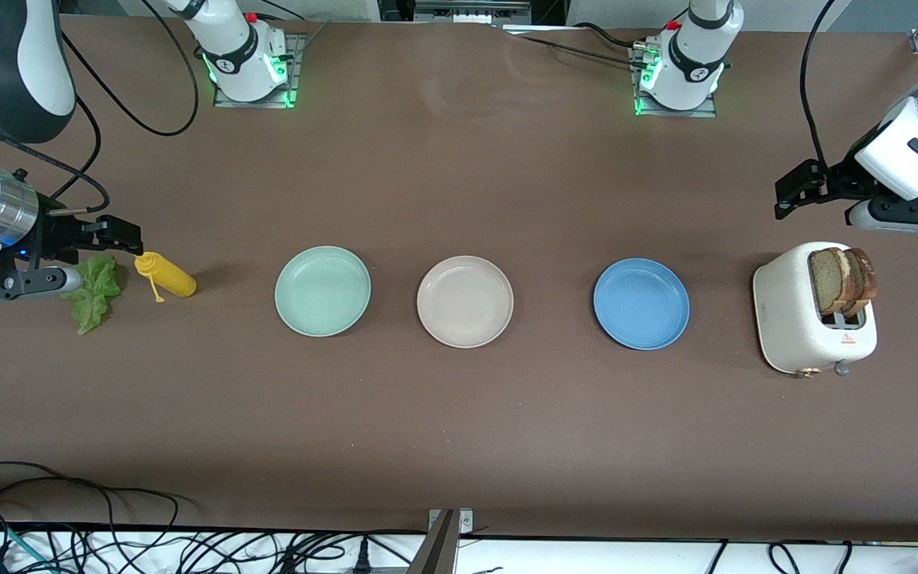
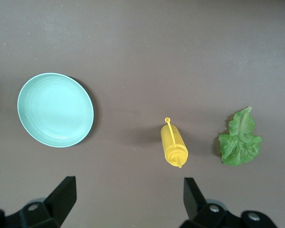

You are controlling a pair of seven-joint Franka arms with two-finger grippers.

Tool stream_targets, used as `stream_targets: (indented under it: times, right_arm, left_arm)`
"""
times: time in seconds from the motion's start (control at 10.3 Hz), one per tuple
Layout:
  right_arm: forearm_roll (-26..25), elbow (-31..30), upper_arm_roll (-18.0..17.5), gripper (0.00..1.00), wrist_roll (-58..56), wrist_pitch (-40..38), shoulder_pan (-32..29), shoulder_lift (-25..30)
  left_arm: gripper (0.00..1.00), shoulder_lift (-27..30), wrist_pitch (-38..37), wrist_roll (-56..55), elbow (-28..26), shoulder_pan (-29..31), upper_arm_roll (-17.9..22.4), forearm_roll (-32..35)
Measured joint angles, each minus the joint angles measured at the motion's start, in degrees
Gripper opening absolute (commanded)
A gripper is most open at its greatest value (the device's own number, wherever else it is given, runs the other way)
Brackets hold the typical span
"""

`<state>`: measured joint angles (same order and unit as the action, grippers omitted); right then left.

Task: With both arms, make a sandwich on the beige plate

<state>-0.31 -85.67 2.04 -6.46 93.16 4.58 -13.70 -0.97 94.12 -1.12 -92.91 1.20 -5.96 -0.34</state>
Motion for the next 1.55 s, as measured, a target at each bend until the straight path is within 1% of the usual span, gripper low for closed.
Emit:
stream_targets:
  times: [1.55]
  right_arm:
    - [0.00, 0.00, 0.00, 1.00, 0.98, 0.07, 0.00, 0.00]
  left_arm:
    - [1.00, 0.06, 0.00, 0.00, 0.00, -0.01, 0.00, 0.00]
